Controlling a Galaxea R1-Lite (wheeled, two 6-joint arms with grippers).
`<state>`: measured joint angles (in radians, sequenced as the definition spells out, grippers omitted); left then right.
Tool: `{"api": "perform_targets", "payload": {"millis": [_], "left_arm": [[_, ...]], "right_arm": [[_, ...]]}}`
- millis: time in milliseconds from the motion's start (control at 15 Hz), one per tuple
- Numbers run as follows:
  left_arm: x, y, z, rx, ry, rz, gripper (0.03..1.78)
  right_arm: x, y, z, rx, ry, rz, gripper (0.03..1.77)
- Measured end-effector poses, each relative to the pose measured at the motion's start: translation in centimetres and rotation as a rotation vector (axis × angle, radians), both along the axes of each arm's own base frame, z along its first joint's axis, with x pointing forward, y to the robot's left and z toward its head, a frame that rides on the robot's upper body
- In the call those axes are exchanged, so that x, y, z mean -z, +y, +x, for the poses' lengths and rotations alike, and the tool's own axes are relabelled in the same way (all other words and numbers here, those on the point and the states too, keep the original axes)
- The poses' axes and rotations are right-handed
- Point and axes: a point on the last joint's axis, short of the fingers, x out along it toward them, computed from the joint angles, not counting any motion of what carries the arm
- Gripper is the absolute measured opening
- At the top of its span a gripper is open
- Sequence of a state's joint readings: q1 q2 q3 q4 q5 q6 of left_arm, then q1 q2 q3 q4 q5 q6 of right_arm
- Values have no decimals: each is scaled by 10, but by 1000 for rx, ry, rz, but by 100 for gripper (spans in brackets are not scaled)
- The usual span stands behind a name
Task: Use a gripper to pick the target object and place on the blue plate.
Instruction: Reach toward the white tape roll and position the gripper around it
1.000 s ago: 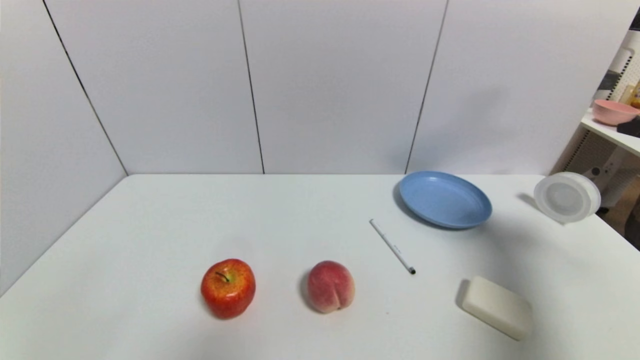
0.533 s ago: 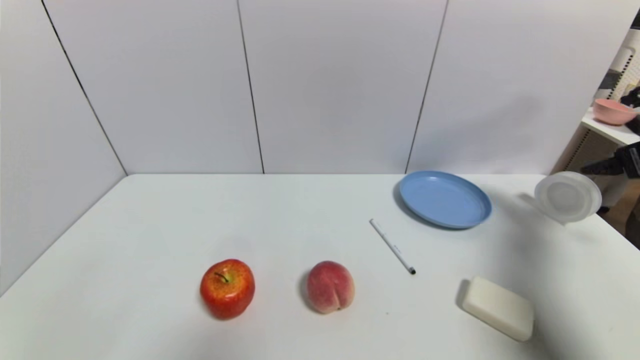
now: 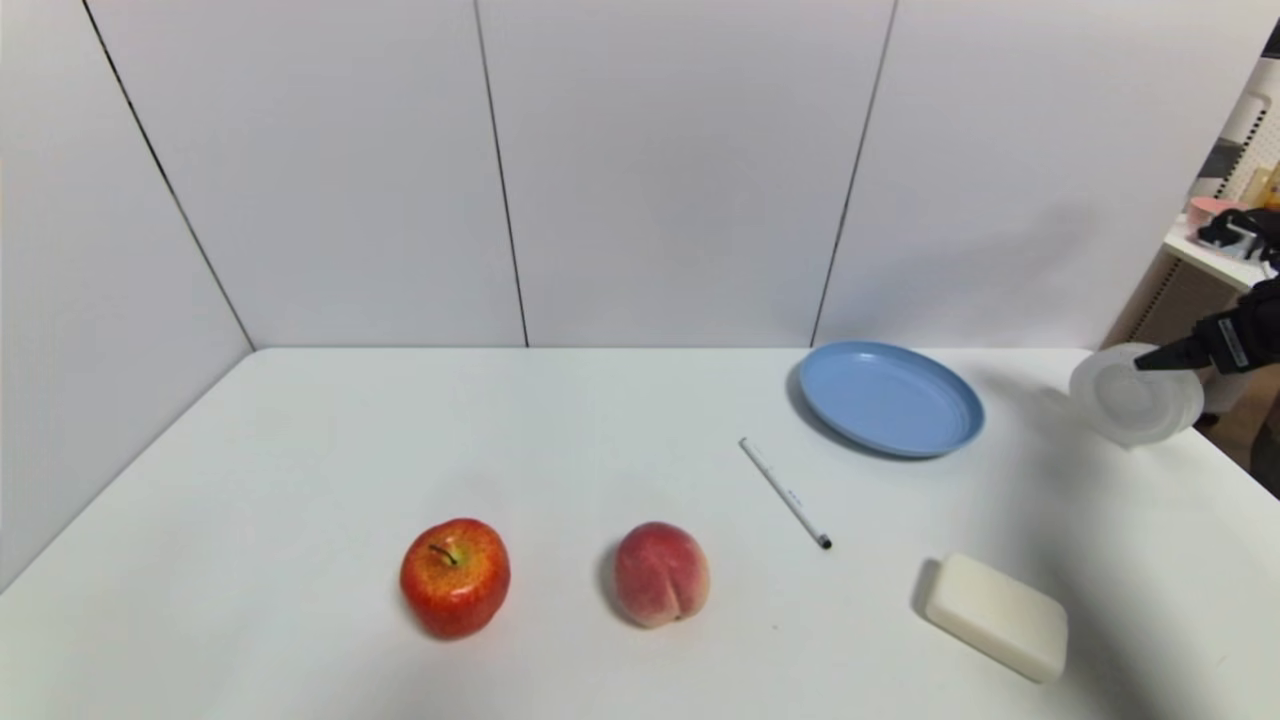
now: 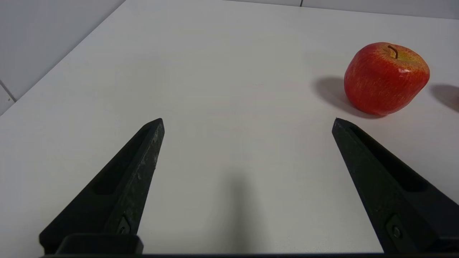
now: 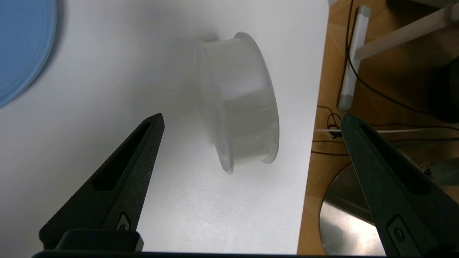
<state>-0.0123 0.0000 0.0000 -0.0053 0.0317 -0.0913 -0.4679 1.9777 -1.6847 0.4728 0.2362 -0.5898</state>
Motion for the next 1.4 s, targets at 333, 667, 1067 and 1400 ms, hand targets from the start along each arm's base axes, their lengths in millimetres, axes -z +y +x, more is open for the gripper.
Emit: {"api": "perform_targets", "payload": {"millis": [333,667,1067,1400], "left_arm": [[0,0,0,0,0,0,169],[0,0,0,0,0,0,169],[0,0,0,0,0,0,169],[0,0,0,0,0,0,169]], "right_arm": [[14,-3,10,11,28,26,169],[26,-10,22,30,39,50,169],[39,-14,32,41,57,70,169],[43,-11,34,31,69,79,95]]}}
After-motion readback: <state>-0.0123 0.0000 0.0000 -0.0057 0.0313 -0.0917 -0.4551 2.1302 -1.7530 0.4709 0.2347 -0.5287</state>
